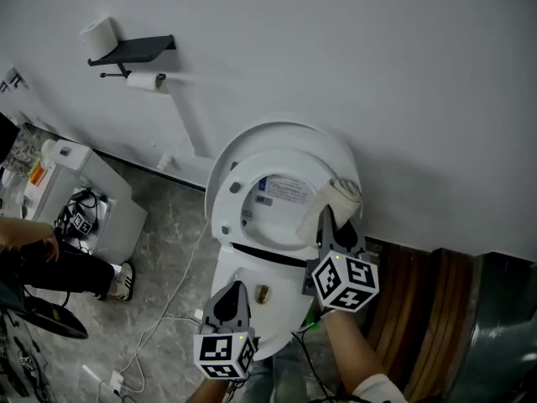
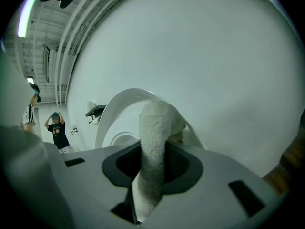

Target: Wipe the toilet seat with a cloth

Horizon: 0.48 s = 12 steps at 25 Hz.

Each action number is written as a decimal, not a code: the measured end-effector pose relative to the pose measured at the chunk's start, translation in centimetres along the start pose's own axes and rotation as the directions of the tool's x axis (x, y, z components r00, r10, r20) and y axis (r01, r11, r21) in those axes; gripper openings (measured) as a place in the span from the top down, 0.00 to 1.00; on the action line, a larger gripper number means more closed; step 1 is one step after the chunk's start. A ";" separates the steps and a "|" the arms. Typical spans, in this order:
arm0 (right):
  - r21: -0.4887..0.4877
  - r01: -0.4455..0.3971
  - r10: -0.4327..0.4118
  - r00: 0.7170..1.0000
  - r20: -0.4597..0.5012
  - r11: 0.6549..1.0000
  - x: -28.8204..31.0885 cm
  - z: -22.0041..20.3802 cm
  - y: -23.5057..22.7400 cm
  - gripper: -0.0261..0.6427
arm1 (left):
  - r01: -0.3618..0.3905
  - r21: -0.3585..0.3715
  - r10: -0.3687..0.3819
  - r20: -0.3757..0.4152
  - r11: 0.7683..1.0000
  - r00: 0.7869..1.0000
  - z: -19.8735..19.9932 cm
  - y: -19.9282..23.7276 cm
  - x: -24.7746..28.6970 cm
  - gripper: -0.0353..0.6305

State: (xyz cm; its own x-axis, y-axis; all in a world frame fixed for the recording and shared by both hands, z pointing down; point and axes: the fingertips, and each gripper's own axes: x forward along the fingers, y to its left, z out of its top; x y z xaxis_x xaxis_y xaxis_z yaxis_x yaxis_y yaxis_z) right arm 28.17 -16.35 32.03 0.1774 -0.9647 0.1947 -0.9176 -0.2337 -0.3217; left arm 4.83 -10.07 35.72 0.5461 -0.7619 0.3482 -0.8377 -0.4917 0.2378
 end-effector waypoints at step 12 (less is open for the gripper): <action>0.031 0.033 -0.033 0.999 0.016 0.999 -2.0 -2.6 -2.1 0.81 | -0.013 -0.028 0.013 0.001 1.000 1.000 -1.9 -0.1 -0.2 0.93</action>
State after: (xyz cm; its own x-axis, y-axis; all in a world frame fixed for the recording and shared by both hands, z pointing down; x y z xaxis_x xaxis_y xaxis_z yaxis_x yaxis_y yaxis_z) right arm 28.83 -13.66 34.74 0.2135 -0.9582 0.1903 -0.8998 -0.2687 -0.3436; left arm 4.84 -9.08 37.32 0.5354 -0.7686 0.3500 -0.8439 -0.4698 0.2591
